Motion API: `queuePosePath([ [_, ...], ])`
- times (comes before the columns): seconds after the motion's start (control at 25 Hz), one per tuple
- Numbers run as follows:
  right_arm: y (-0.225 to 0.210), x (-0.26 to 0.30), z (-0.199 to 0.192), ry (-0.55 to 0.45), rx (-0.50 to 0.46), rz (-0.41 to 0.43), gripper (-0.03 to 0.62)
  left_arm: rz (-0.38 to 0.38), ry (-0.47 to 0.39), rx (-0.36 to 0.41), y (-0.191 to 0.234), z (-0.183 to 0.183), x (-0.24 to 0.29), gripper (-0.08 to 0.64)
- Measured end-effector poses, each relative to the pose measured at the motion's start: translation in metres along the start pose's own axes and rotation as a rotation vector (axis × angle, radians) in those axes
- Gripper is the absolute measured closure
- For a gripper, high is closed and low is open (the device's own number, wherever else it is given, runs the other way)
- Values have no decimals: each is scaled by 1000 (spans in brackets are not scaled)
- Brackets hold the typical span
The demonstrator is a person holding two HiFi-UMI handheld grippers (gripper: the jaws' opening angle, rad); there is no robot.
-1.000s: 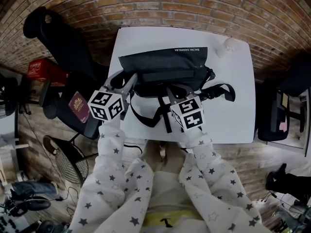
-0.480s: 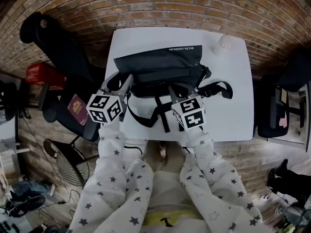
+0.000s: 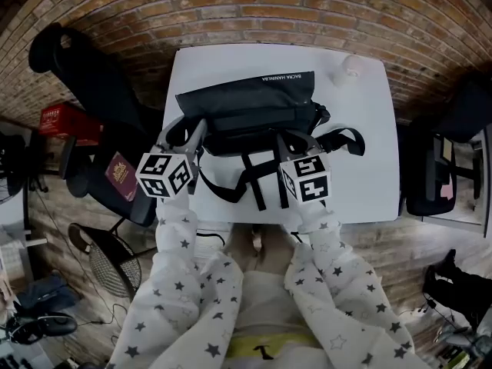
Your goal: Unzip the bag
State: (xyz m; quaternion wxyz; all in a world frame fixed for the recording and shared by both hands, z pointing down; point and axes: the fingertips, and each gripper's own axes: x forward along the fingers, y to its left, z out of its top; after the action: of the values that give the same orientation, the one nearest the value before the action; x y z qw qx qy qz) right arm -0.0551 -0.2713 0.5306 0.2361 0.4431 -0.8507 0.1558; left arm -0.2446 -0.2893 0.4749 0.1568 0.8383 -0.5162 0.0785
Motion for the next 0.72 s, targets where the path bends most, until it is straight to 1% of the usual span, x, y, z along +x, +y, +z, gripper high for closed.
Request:
queuePosePath([
  [0.28, -5, -3, 1, 0, -1, -27, 577, 21, -8, -1, 0, 1, 0, 410],
  [0.72, -40, -17, -6, -2, 58, -128, 577, 46, -16, -2, 2, 0, 0, 409],
])
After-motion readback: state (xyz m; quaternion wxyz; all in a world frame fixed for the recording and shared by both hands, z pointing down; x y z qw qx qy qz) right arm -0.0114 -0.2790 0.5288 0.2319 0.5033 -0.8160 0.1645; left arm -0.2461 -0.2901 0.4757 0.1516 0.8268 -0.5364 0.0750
